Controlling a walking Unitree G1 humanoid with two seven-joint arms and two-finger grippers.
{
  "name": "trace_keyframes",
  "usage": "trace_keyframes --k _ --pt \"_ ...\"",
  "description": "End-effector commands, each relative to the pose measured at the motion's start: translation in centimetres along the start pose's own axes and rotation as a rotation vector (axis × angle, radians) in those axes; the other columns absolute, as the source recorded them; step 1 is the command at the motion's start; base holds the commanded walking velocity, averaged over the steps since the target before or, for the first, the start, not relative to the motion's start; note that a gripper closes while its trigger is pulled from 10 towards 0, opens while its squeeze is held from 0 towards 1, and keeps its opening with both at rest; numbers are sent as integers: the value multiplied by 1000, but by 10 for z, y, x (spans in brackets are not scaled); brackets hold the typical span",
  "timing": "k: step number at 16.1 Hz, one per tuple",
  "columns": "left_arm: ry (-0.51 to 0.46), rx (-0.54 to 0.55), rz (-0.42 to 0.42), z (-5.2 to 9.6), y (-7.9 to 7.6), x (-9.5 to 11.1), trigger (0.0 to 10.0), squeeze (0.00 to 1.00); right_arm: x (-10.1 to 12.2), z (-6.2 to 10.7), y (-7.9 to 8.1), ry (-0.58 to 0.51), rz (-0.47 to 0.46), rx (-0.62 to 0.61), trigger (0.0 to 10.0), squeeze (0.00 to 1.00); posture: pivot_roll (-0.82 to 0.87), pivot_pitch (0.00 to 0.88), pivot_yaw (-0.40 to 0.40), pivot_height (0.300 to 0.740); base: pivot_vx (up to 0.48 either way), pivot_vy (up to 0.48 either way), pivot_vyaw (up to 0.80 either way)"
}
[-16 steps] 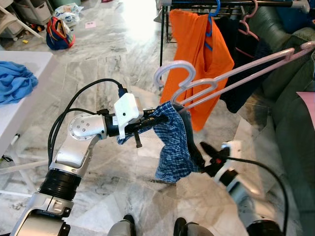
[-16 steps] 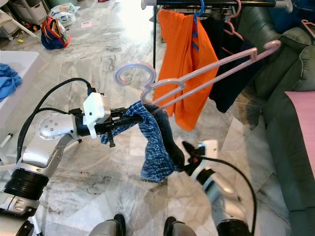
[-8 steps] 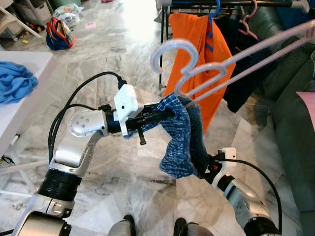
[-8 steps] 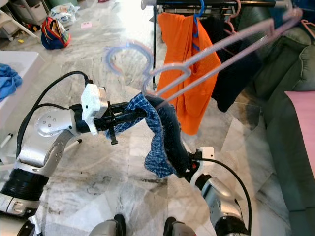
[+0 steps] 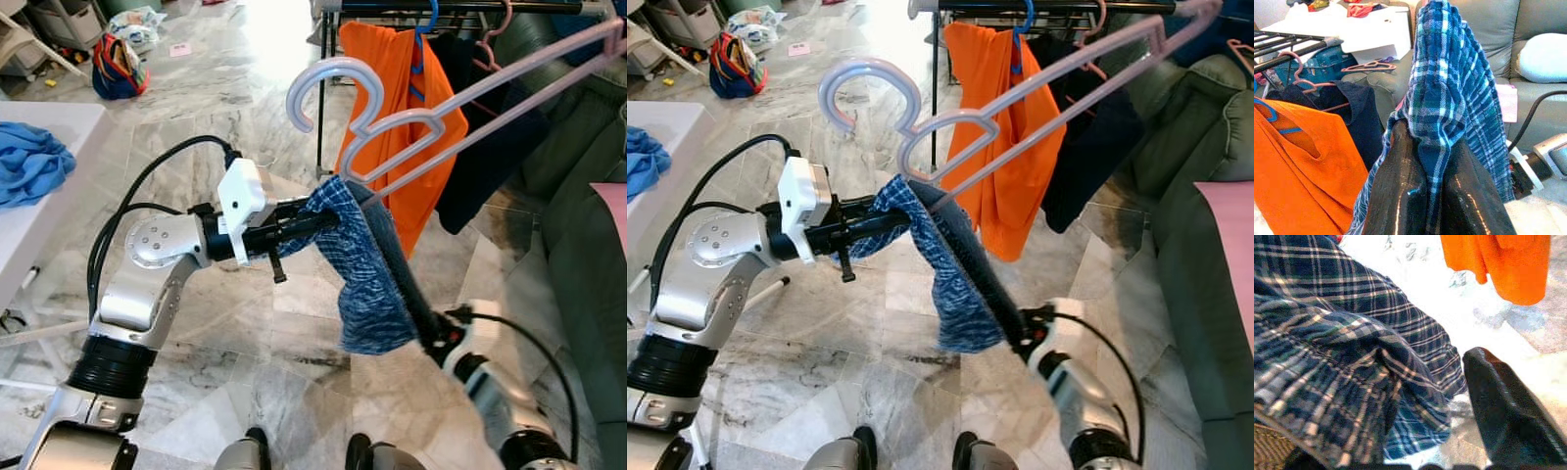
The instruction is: Hang hanger
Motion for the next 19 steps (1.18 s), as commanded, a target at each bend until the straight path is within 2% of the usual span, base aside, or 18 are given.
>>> trace_keyframes --k 1,3,6,10,12,13,15,16,19 --pt "-14 39 -38 5 10 8 0 0 -6 10 -15 6 -26 -69 0 0 76 238 -4 740 0 0 0" --pt "-5 42 -34 7 11 5 0 0 -2 12 -19 -9 -32 -84 0 0 74 238 -3 740 0 0 0" --pt "56 72 13 18 8 -18 0 0 23 18 -28 -96 -34 -78 0 0 64 235 2 740 0 0 0" --pt "184 125 92 49 -2 -59 0 0 59 32 -50 -184 -24 -127 0 0 53 234 5 740 0 0 0" --pt "190 139 137 56 -7 -67 0 0 74 36 -57 -209 -29 -160 0 0 53 236 -1 740 0 0 0" --pt "155 118 201 59 -15 -69 0 0 91 36 -61 -221 -6 -202 0 0 51 237 -3 740 0 0 0" --pt "138 104 244 59 -21 -70 0 0 104 33 -60 -235 7 -219 0 0 51 236 -5 740 0 0 0" --pt "124 74 280 58 -28 -73 0 0 122 27 -54 -258 -1 -219 0 0 51 236 -8 740 0 0 0" --pt "101 -58 371 49 -49 -73 0 0 141 5 -38 -207 26 -253 0 0 51 233 -13 740 0 0 0"
Point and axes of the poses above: a point about 5 cm out from each wrist's last joint towards the gripper, its own z axis pointing back from the gripper into the wrist, its own x axis along the axis of the wrist's last joint, y = z × x, the point moved 2 cm from there along -z, pointing out of the wrist towards the gripper, and after that the axes turned 6 degrees about -z, right-handed, at the moved point
